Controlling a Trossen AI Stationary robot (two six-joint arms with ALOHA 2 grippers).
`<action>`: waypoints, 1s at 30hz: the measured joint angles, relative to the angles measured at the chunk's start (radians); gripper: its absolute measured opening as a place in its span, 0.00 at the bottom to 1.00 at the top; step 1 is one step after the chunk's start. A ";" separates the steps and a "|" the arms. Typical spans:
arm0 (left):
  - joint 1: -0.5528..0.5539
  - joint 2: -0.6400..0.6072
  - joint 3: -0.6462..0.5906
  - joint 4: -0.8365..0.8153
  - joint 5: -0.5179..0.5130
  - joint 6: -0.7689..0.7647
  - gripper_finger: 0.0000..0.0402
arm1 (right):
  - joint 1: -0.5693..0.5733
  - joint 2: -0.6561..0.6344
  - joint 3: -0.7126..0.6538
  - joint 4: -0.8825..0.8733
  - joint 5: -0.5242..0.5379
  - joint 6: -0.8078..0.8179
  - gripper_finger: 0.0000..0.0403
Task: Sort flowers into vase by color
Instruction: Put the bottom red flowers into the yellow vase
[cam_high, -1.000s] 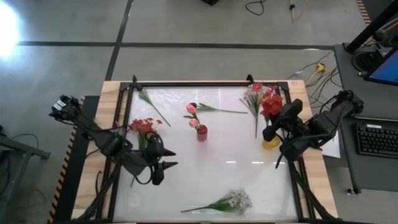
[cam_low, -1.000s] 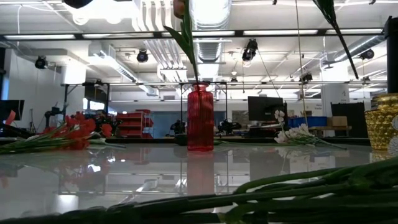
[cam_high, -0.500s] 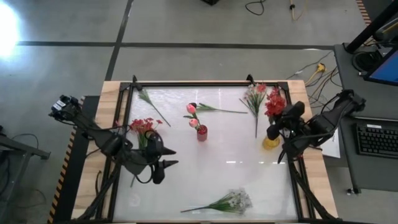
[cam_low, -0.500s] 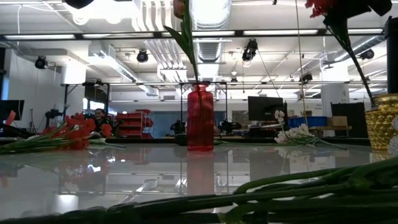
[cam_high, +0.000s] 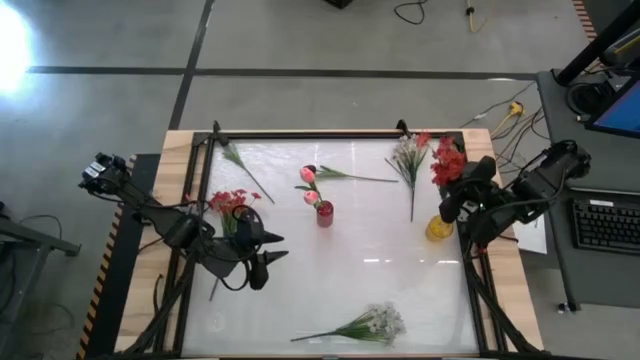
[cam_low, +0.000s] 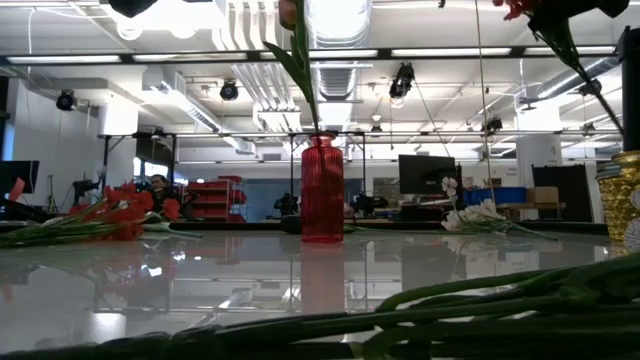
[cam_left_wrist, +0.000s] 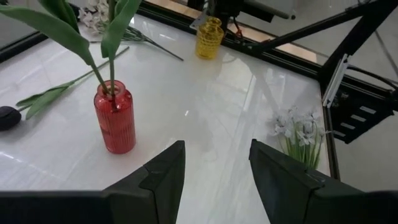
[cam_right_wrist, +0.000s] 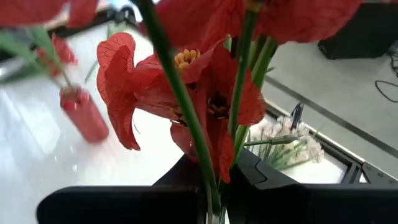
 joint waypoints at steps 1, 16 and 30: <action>0.000 0.000 0.000 0.000 0.000 -0.001 0.42 | 0.000 -0.001 -0.006 0.001 -0.013 -0.001 0.04; 0.000 0.000 0.000 0.002 -0.001 -0.025 0.42 | 0.000 -0.002 -0.168 0.012 0.092 0.241 0.04; 0.000 0.000 0.000 0.002 -0.001 -0.026 0.42 | 0.000 0.000 -0.174 0.036 0.071 0.259 0.12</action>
